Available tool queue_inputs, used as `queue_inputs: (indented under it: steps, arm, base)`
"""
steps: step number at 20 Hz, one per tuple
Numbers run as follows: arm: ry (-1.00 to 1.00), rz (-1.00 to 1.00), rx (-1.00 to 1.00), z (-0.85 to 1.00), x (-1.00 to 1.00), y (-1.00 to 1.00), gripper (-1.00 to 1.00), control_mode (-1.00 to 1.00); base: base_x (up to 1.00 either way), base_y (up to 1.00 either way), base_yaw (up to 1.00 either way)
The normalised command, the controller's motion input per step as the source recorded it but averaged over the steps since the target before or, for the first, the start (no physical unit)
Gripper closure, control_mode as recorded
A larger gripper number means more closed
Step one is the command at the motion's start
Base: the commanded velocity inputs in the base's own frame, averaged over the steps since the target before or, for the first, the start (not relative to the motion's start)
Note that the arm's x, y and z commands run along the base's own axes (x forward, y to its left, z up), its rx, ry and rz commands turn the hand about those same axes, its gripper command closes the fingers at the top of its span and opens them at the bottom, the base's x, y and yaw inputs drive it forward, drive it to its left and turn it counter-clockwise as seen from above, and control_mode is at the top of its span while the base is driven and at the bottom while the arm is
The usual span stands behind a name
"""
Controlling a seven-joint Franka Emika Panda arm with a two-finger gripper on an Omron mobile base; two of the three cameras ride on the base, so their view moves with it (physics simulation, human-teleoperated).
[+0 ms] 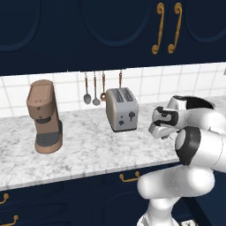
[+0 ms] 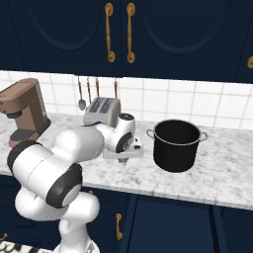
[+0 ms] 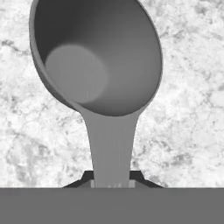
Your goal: Pick the measuring cup from the drawer and place it on the counter.
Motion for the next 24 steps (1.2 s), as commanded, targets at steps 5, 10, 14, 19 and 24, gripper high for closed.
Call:
queue_inputs:
  steps: [5,10,14,19,24]
  arm:
    - [-0.07,0.0,0.0,-0.52,0.47,0.0,1.0,-1.0]
    - [-0.07,0.0,0.0,-0.37,0.36,0.0,1.0,-1.0]
    - [0.0,0.0,0.0,-0.03,0.2,0.0,-1.0,-1.0]
    - [0.0,0.0,0.0,0.0,0.0,0.0,-1.0,-1.0]
    - [0.0,0.0,0.0,0.0,0.0,0.0,-1.0,-1.0]
  base:
    - [0.0,0.0,0.0]
    - [0.0,0.0,0.0]
    - [0.0,0.0,0.0]
    - [0.0,0.0,0.0]
    - [0.0,0.0,0.0]
